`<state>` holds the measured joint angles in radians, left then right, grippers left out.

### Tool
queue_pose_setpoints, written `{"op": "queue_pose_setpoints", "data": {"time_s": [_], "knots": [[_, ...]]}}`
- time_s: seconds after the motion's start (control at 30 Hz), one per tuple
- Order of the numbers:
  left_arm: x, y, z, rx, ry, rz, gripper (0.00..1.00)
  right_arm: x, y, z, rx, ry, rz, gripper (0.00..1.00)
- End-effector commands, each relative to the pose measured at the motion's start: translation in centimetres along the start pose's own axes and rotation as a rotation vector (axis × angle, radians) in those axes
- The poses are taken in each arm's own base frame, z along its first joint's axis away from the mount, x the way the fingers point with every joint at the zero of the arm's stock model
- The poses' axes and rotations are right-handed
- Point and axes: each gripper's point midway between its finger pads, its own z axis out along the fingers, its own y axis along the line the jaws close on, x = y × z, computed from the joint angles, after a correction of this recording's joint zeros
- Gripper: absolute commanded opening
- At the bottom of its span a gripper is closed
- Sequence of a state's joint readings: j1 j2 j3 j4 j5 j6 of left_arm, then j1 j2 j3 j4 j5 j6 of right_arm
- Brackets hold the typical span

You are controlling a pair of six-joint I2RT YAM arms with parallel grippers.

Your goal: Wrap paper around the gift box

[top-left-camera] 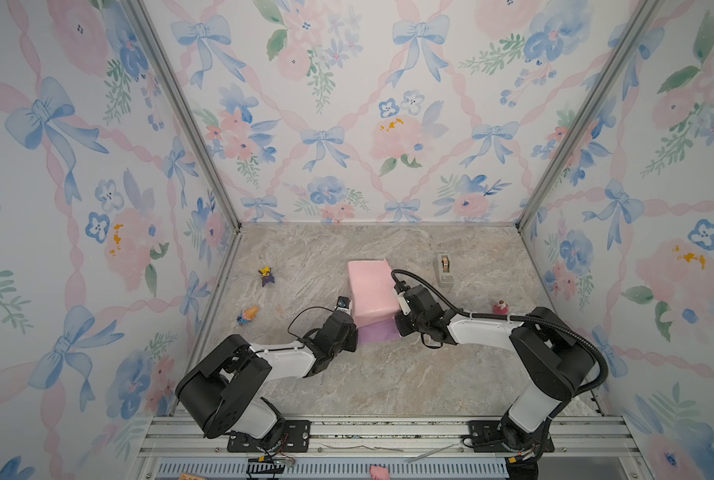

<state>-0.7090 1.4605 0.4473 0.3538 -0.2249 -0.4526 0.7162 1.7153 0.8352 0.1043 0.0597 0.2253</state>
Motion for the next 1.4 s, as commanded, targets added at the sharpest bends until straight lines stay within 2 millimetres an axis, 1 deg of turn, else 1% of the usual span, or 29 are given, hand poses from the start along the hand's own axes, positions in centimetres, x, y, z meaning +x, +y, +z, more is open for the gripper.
{"op": "queue_pose_setpoints", "data": {"time_s": [0.0,0.13,0.2,0.23,0.27,0.43,0.53,0.63,0.7,0.77,0.83,0.9,0.97,1.03,1.13,1.23,1.37], "knots": [[-1.1,-0.5,-0.1,0.006,-0.034,-0.012,0.29,-0.1,0.1,-0.1,0.011,-0.022,0.027,0.09],[-2.3,-1.1,-0.9,0.033,-0.074,-0.01,0.3,-0.3,0.2,-0.2,0.008,-0.028,0.026,0.08],[-2.9,-1.2,-1.4,0.042,-0.096,-0.012,0.37,-0.3,0.2,-0.2,0.008,-0.028,0.026,0.08],[-3.3,-1.2,-1.8,0.049,-0.113,-0.014,0.44,-0.3,0.2,-0.3,0.008,-0.028,0.024,0.08],[-3.8,-1.3,-2.3,0.054,-0.131,-0.017,0.48,-0.1,0.1,-0.3,0.011,-0.023,0.021,0.08],[-6.3,-2.2,-4.6,0.105,-0.222,0.029,0.56,-0.2,0.2,-0.4,0.008,-0.021,0.015,0.08],[-7.8,-3.5,-5.6,0.159,-0.266,0.158,0.6,-0.4,0.3,-0.4,0.003,-0.024,0.013,0.08],[-8.4,-5.4,-6.2,0.23,-0.297,0.421,0.66,-0.3,0.3,-0.4,0.0,-0.023,0.011,0.08],[-8.1,-6.0,-6.2,0.271,-0.306,0.597,0.68,-0.2,0.3,-0.4,-0.003,-0.02,0.009,0.08],[-8.2,-6.0,-6.0,0.294,-0.318,0.739,0.71,-0.1,0.3,-0.2,-0.004,-0.016,0.008,0.08],[-8.7,-5.8,-5.8,0.327,-0.323,0.808,0.71,0.1,0.3,-0.2,-0.005,-0.011,0.009,0.08],[-9.2,-5.5,-5.7,0.361,-0.316,0.827,0.72,0.2,0.3,-0.1,-0.004,-0.011,0.01,0.08],[-9.0,-5.7,-5.5,0.399,-0.322,0.896,0.75,0.3,0.2,-0.1,-0.002,-0.005,0.01,0.08],[-8.4,-5.8,-5.2,0.42,-0.321,1.006,0.76,0.3,0.2,-0.1,0.0,-0.004,0.008,0.08],[-7.5,-5.1,-4.0,0.422,-0.264,1.06,0.8,0.0,0.3,0.0,-0.008,-0.006,0.004,0.08],[-6.5,-4.9,-3.1,0.448,-0.211,1.106,0.81,0.0,0.2,-0.1,-0.006,-0.004,0.002,0.08],[-6.2,-5.2,-2.9,0.481,-0.195,1.101,0.81,0.0,-0.2,-0.2,-0.001,-0.006,0.005,0.08]]}}
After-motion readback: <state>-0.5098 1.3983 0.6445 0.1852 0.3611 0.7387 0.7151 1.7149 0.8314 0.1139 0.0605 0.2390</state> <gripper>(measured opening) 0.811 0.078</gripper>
